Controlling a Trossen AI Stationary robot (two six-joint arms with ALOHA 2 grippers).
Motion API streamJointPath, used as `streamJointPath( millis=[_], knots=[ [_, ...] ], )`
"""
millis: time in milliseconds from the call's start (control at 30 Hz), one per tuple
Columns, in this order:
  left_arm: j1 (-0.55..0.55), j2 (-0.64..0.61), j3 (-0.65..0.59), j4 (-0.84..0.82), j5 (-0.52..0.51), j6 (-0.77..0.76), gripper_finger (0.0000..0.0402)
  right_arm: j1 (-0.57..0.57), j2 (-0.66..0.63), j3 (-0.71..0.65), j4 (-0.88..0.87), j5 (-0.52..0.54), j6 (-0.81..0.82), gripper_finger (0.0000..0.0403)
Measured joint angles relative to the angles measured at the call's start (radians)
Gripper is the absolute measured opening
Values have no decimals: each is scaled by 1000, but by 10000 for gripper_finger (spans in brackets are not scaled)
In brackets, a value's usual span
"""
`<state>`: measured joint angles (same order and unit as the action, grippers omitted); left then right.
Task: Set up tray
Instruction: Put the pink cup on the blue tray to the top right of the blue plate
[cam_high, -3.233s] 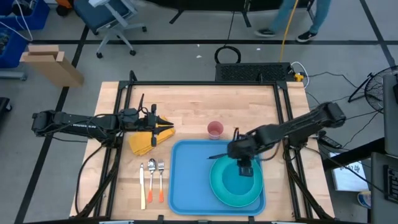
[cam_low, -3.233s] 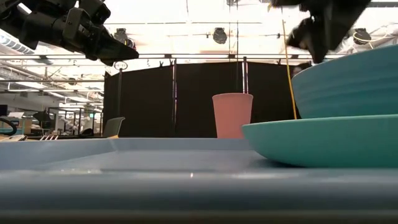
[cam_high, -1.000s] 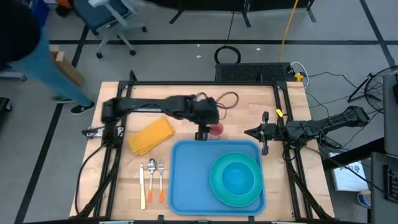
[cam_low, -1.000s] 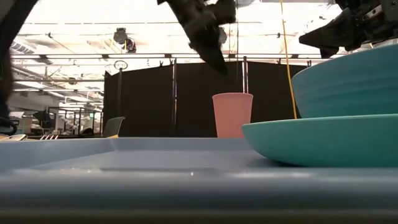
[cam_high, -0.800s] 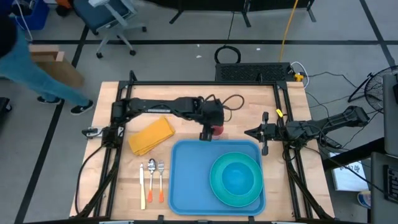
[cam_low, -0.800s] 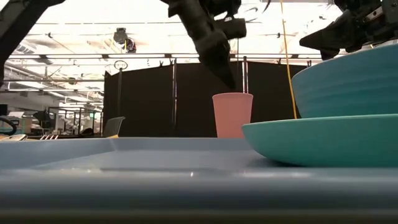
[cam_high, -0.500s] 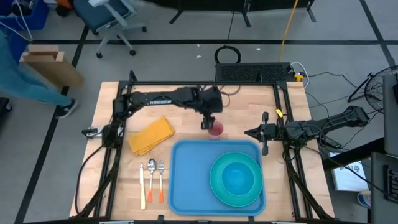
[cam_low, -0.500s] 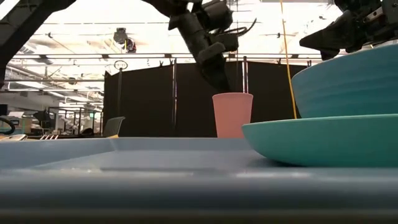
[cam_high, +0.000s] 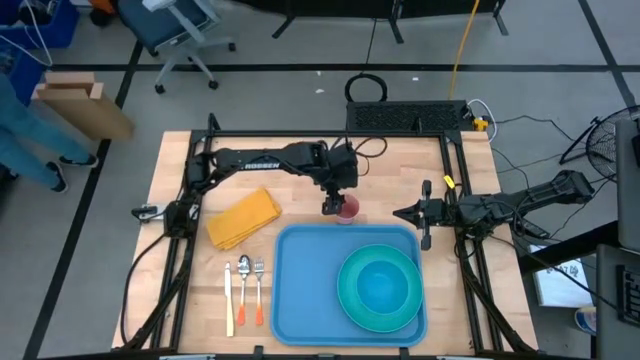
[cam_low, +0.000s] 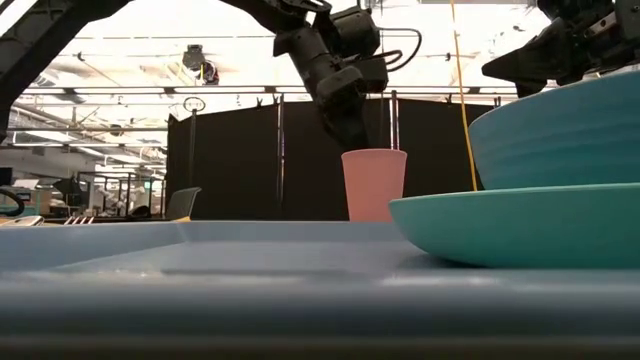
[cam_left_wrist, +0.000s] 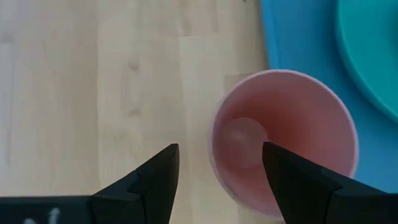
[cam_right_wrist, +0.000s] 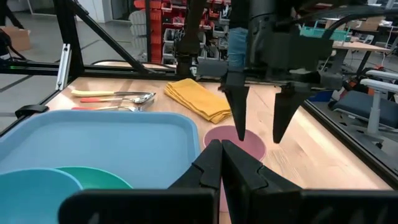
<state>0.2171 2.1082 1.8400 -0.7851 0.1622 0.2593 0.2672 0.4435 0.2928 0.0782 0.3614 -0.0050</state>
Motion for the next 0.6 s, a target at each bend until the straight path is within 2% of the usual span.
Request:
streamJointPath(
  millis=[133, 433, 600],
  knots=[
    [-6, 11, 1, 13, -90, 0, 235, 0, 0, 0, 3, 1, -1, 0],
    [14, 84, 0, 29, -85, -5, 235, 0, 0, 0, 7, 1, -3, 0],
    [10, 83, 0, 33, -90, 30, 228, 0, 0, 0, 8, 2, -12, 0]
  ],
)
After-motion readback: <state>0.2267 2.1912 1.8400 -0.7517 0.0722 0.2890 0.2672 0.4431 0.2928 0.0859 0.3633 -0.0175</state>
